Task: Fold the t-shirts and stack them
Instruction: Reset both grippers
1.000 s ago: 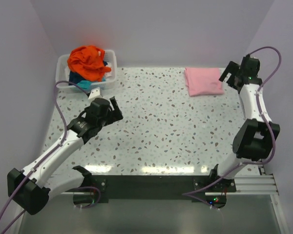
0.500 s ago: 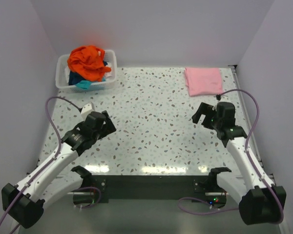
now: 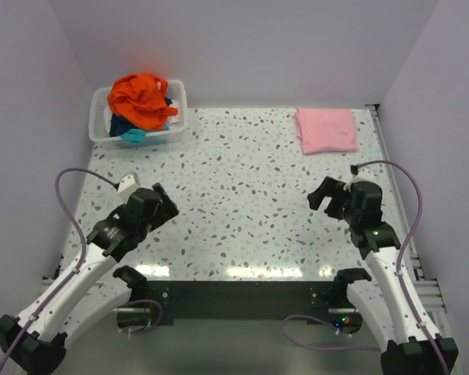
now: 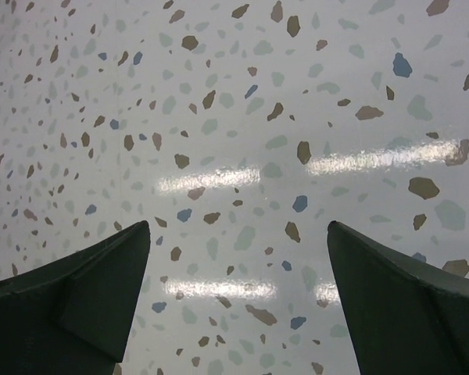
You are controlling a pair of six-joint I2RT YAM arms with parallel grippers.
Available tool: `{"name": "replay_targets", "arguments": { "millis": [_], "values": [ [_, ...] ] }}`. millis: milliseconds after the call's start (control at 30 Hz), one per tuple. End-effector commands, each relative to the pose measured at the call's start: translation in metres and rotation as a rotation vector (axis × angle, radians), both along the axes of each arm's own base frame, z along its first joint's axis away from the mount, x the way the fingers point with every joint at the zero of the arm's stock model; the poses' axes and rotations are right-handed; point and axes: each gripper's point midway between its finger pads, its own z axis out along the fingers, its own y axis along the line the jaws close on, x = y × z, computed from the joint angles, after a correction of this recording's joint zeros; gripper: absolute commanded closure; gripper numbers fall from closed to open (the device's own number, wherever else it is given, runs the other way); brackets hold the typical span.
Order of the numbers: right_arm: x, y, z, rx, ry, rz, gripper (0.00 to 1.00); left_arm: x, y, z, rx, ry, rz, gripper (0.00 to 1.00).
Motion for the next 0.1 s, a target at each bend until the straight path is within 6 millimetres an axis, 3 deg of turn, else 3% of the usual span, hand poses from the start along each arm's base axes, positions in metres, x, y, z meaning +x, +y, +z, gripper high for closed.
{"name": "replay_targets", "arguments": {
  "millis": [0, 67],
  "values": [
    [0.0002, 0.0034, 0.0036, 0.013, -0.025, 0.016, 0.01, -0.0033, 0.0103, 0.0018, -0.005, -0.023, 0.055, 0.00],
    [0.0003, 0.0066, 0.0052, 0.028, -0.029, 0.029, 0.01, -0.0039, 0.0090, 0.0046, -0.018, -0.032, 0.050, 0.00]
  ]
}}
